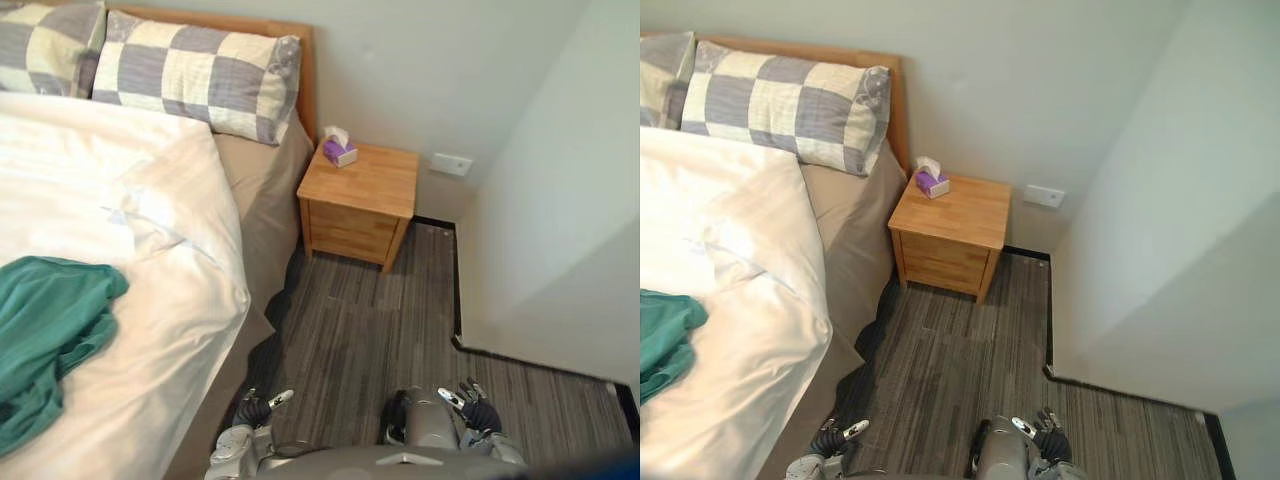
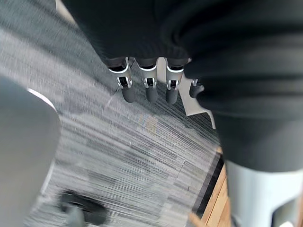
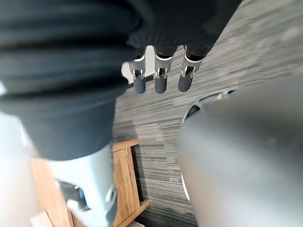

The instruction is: Tidy the bed and pick cloth on bed and put in laundry

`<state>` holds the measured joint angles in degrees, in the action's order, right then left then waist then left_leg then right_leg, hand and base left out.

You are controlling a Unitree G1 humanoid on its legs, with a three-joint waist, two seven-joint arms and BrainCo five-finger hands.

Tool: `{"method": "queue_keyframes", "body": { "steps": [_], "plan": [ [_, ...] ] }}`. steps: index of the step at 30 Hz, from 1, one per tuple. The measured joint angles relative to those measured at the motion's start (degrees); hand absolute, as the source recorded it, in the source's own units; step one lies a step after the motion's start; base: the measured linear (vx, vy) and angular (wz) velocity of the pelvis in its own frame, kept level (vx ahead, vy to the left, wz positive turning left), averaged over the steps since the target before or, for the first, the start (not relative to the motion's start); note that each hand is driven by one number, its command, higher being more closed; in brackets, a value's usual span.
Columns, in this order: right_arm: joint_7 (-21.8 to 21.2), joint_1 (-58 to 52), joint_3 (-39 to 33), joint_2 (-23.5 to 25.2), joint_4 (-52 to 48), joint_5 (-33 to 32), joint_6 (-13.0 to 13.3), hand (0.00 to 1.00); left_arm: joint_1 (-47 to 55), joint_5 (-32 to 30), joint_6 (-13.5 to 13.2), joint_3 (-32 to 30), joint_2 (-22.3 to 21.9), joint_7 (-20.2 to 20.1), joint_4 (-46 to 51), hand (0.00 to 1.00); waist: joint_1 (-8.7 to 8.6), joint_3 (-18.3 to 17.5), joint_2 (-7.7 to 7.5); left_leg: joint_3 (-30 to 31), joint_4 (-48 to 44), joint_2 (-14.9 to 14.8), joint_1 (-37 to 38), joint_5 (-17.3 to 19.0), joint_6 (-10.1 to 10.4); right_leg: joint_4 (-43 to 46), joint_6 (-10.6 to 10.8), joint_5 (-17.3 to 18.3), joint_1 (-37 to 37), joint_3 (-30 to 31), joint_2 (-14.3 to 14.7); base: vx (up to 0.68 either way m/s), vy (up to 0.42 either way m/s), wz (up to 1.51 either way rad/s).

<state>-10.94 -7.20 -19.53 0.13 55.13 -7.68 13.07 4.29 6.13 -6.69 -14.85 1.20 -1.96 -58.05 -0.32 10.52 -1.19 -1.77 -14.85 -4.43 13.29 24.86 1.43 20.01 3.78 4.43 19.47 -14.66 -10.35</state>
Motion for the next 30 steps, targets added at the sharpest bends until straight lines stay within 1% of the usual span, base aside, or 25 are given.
{"method": "queue_keyframes", "body": {
  "steps": [1, 2, 4, 5, 6, 7, 9, 10, 12, 14, 15, 16, 17, 18, 19, 20, 21, 23, 24, 25, 26, 27, 28, 29, 30],
  "plan": [
    [0.0, 0.1, 0.3, -0.2, 0.0, 0.0, 0.1, 0.0, 0.2, 0.0, 0.0, -1.6, -0.8, 0.2, -0.1, 0.0, -0.07, 0.1, 0.53, 1.0, -0.2, -1.5, 1.1, 0.9, 1.0, 1.6, -1.5, -5.1, -0.6, 0.8, 0.8, 0.74, -0.478, 0.87],
    [0.1, 0.7, 0.4, -0.6, -0.3, 0.0, 0.7, 0.0, 0.3, -0.1, 0.0, -2.0, -1.8, 0.6, -0.4, 0.0, 0.22, 0.5, 1.35, 0.9, -0.6, -2.8, 2.3, 0.6, 1.4, 7.6, -4.7, -0.4, -0.1, -0.2, 1.0, 0.69, -0.455, 0.64],
    [0.3, 1.8, 1.6, -0.5, -0.3, 0.2, 1.3, 0.0, 0.4, 0.0, -0.2, -2.3, -2.5, 0.7, -0.2, 0.0, 0.59, 0.7, 1.97, 0.8, -2.8, -3.8, 3.0, -1.5, 2.7, 15.8, -7.1, 6.5, 1.1, -1.1, -0.1, 0.55, -0.363, 0.42],
    [0.2, 2.6, 2.6, -1.1, -0.3, 1.8, 1.0, 0.0, 0.7, 0.4, -0.2, -3.4, -2.7, 0.6, -0.1, 0.0, 0.95, 0.3, 2.71, 0.9, -8.2, -4.6, 1.0, -2.6, 2.3, 18.8, -7.7, 10.3, 0.9, -2.1, -0.4, 0.54, -0.36, 0.29],
    [0.2, 2.7, 2.8, -1.4, -0.3, 3.0, 0.9, 0.0, 0.9, 1.1, -0.2, -3.9, -3.1, 0.6, 0.0, 0.0, 1.01, 0.1, 3.1, 1.1, -12.1, -5.1, -0.6, -3.6, 2.3, 19.2, -7.9, 11.7, 0.2, -2.7, -0.3, 0.62, -0.407, 0.51],
    [0.2, 2.6, 2.6, -1.7, -0.3, 5.1, 0.9, 0.0, 1.3, 2.7, -0.5, -4.9, -3.6, 0.5, 0.2, 0.0, 0.91, -0.2, 3.84, 1.4, -24.6, -7.4, -6.4, -8.2, 3.3, 18.2, -8.4, 14.2, -3.3, -5.1, 0.1, 0.49, -0.321, 0.52],
    [0.1, 2.1, 2.6, -1.7, -0.2, 7.3, 0.7, 0.0, 1.8, 4.1, -1.6, -5.9, -3.9, -0.3, 0.9, 0.0, 0.92, -0.2, 4.24, -1.0, -37.8, -10.8, -13.4, -8.6, 3.7, 14.5, -8.2, 15.2, -9.8, -8.8, 0.5, 0.42, -0.249, 0.75],
    [0.0, 1.9, 2.7, -1.5, -0.1, 8.1, 0.3, 0.0, 2.0, 4.1, -2.3, -5.9, -3.7, -0.5, 1.4, 0.0, 1.06, -0.3, 3.95, -3.0, -40.0, -11.7, -16.3, -8.4, 3.9, 11.9, -8.1, 15.3, -13.3, -10.8, 0.5, 0.45, -0.223, 0.94],
    [-0.2, 1.5, 3.1, -1.2, 0.1, 9.1, -0.5, 0.0, 2.5, 4.5, -3.1, -5.5, -3.6, -0.7, 3.1, 0.0, 1.52, -0.5, 3.27, -9.0, -37.5, -11.6, -20.3, -8.0, 3.5, 6.8, -8.0, 15.2, -18.7, -14.4, -0.1, 0.3, -0.124, 0.86],
    [-0.6, 1.0, 3.2, -1.2, 0.3, 9.1, -1.4, 0.0, 2.3, 4.6, -4.0, -5.0, -3.6, -0.9, 3.4, 0.0, 1.36, -0.5, 3.16, -20.8, -25.7, -10.5, -23.6, -8.3, 3.0, 2.3, -7.5, 15.3, -24.3, -20.7, -1.0, 0.34, -0.077, 1.1],
    [-0.7, 0.9, 3.2, -1.3, 0.5, 9.0, -1.5, 0.0, 1.8, 4.6, -4.1, -4.5, -3.4, -0.9, 3.4, 0.0, 1.34, -0.5, 3.12, -24.3, -22.3, -10.1, -24.0, -9.3, 2.0, 1.6, -7.0, 15.5, -25.4, -22.4, -1.1, 0.36, -0.026, 1.28],
    [-0.7, 1.3, 2.9, -1.5, 1.0, 9.1, -1.5, 0.0, 1.5, 4.6, -4.3, -2.4, -2.8, -0.9, 2.8, 0.0, 1.22, -0.6, 3.28, -32.2, -15.0, -9.0, -24.6, -14.2, -2.1, 1.4, -6.1, 15.7, -27.8, -25.7, -1.1, 0.41, -0.008, 1.46],
    [-0.3, 1.6, 2.3, -1.2, 1.6, 9.2, -1.5, 0.0, 1.6, 4.6, -4.1, -0.7, -2.0, -1.0, 2.0, 0.0, 1.28, -1.3, 2.53, -38.7, -11.1, -7.8, -23.9, -14.8, -8.2, 2.0, -4.8, 16.3, -29.0, -27.8, -1.1, 0.43, -0.006, 1.6],
    [-0.1, 1.7, 2.0, -1.2, 2.4, 9.3, -1.5, 0.0, 1.4, 4.6, -3.9, -0.3, -1.5, -0.9, 1.8, 0.0, 1.22, -2.2, 1.59, -38.4, -9.1, -6.5, -23.7, -14.7, -8.3, 2.3, -4.2, 16.3, -29.0, -28.5, -1.7, 0.43, -0.005, 1.55],
    [0.2, 2.1, 2.2, -1.0, 3.7, 10.5, -1.4, 0.0, 1.1, 4.6, -3.7, 1.0, -0.2, -0.7, 2.0, 0.0, 1.54, -2.7, -0.15, -37.1, -5.2, -3.8, -23.0, -15.5, -8.2, 4.3, -2.6, 15.4, -28.7, -28.7, -2.8, 0.44, -0.008, 1.23],
    [0.4, 3.6, 2.8, -0.9, 4.8, 11.8, -1.4, 0.0, 1.3, 4.6, -3.2, 1.5, 0.7, -0.6, 1.8, 0.0, 2.24, -2.5, -1.32, -35.2, -3.0, -2.5, -21.9, -16.2, -7.7, 8.2, -1.1, 13.3, -28.6, -28.6, -3.9, 0.42, -0.003, 1.03],
    [0.4, 4.1, 3.0, -0.8, 4.9, 12.1, -1.4, 0.0, 1.3, 5.2, -2.8, 1.5, 1.0, -0.5, 1.8, 0.0, 2.49, -2.5, -1.57, -34.2, -2.7, -2.5, -21.6, -16.2, -7.7, 10.2, -0.9, 11.8, -28.3, -28.5, -4.3, 0.4, -0.01, 0.9],
    [0.5, 4.9, 4.6, -1.0, 5.1, 11.9, -1.4, 0.0, 1.3, 5.5, -1.3, 1.9, 1.9, -0.4, 1.6, 0.0, 2.85, -3.0, -2.56, -31.4, -1.4, -0.9, -19.6, -15.7, -6.9, 17.8, -1.8, 6.4, -27.6, -27.2, -6.0, 0.35, -0.03, 0.85],
    [0.6, 5.3, 5.7, -1.7, 4.9, 11.6, -1.3, 0.0, 1.2, 5.3, -0.3, 2.3, 1.9, -0.2, 1.5, 0.0, 2.61, -3.0, -2.59, -28.1, 1.0, 0.0, -17.2, -15.3, -6.2, 26.6, -4.0, 1.0, -24.7, -22.9, -8.0, 0.44, -0.155, 1.13],
    [0.8, 5.3, 6.7, -2.1, 5.1, 11.3, -1.4, 0.0, 1.0, 4.9, 0.8, 4.0, 2.7, 0.0, 0.8, 0.0, 1.58, -2.6, -2.28, -24.6, 2.6, 0.7, -15.5, -15.1, -6.0, 32.8, -2.5, 4.7, -20.9, -16.3, -7.3, 0.35, -0.144, 1.31],
    [0.8, 5.2, 7.0, -2.3, 5.1, 11.3, -1.4, 0.0, 0.9, 4.6, 1.4, 4.7, 3.0, 0.1, 0.3, 0.0, 0.97, -2.5, -2.01, -22.6, 3.2, 0.7, -14.5, -15.1, -5.8, 33.6, -2.0, 8.1, -19.4, -13.9, -6.0, 0.38, -0.281, 1.72],
    [0.9, 4.7, 8.3, -2.9, 4.8, 10.9, -1.4, 0.0, 0.6, 4.3, 2.6, 5.9, 3.0, 0.5, -0.3, 0.0, -0.1, -1.8, -0.67, -18.0, 4.5, -0.3, -12.5, -15.9, -4.4, 31.4, -2.3, 13.1, -15.9, -8.8, -2.4, 0.29, -0.251, 1.71],
    [0.8, 4.2, 9.0, -3.2, 4.6, 9.3, -1.4, 0.0, 0.2, 3.9, 2.9, 5.9, 2.8, 0.6, -0.8, 0.0, -0.46, -1.5, -0.05, -15.2, 5.0, -0.8, -11.9, -16.3, -3.8, 27.8, -2.0, 14.5, -13.7, -5.7, -0.5, 0.34, -0.311, 2.09],
    [1.2, 3.9, 9.3, -3.3, 4.0, 7.5, -1.3, 0.0, -0.4, 3.7, 3.2, 5.6, 2.8, 0.6, -1.6, 0.0, -0.91, -1.3, 0.01, -11.1, 4.9, -1.0, -11.9, -16.8, -2.7, 20.3, -1.0, 14.8, -11.5, 0.3, 1.7, 0.68, -0.872, 2.91],
    [2.7, 4.7, 12.6, -3.0, 3.0, 7.8, -0.8, 0.0, 0.7, 4.5, 0.8, -1.0, -1.4, 0.6, 0.0, 0.0, 1.21, -0.9, 2.12, -7.5, 4.9, -4.3, -12.1, -16.7, 4.0, 4.1, -2.4, 10.0, -12.8, 4.4, 4.9, 0.6, -0.817, 2.3]
  ]
}}
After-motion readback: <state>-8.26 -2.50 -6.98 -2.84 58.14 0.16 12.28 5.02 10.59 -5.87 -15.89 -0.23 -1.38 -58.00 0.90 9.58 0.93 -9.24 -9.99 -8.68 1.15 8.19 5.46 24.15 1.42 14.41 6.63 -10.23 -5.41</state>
